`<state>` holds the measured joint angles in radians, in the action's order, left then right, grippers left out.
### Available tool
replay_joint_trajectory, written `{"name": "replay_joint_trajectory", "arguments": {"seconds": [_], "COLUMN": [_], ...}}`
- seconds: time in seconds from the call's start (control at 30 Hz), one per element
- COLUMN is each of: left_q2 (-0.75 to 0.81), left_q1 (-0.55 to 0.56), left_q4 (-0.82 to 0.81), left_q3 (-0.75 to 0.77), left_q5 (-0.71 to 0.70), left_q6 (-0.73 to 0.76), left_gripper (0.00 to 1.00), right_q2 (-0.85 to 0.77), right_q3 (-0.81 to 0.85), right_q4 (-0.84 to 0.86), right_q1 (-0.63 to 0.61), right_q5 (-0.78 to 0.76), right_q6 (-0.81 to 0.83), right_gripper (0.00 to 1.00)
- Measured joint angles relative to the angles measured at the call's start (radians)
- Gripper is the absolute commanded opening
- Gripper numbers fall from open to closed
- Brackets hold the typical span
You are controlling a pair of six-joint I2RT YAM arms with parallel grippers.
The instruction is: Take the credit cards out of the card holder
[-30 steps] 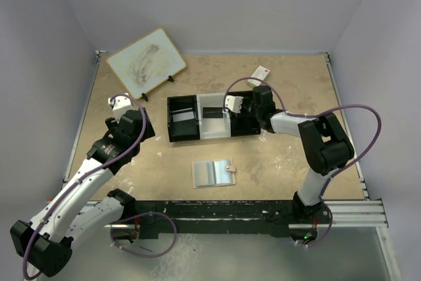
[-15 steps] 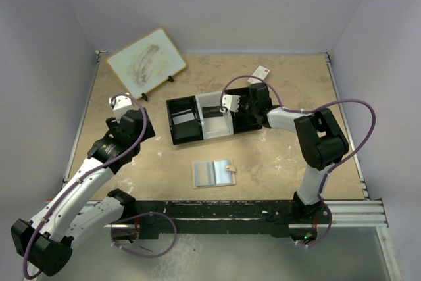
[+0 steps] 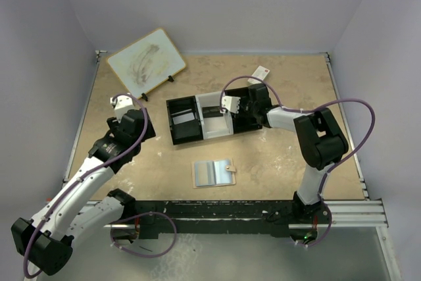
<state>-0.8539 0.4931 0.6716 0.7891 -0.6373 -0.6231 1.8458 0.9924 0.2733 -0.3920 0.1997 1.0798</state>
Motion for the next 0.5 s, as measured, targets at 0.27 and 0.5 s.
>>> {"name": "replay_joint_trajectory", "arguments": {"seconds": [0.27,0.5], "left_q2": [-0.011,-0.018], "left_q1": [0.0,0.0], "left_q4": [0.0,0.0], "left_q3": [0.0,0.0], "left_q5": [0.006,0.013], "left_q6": [0.006,0.008], "left_gripper": [0.72,0.71], "right_q2": [0.0,0.0], "right_q3": [0.055,0.073], "right_q4": [-0.068,-0.128], "right_q1": [0.0,0.0], "right_q5": [-0.025,-0.032], "right_q6": [-0.022,-0.04], "right_gripper": [0.41,0.42]}}
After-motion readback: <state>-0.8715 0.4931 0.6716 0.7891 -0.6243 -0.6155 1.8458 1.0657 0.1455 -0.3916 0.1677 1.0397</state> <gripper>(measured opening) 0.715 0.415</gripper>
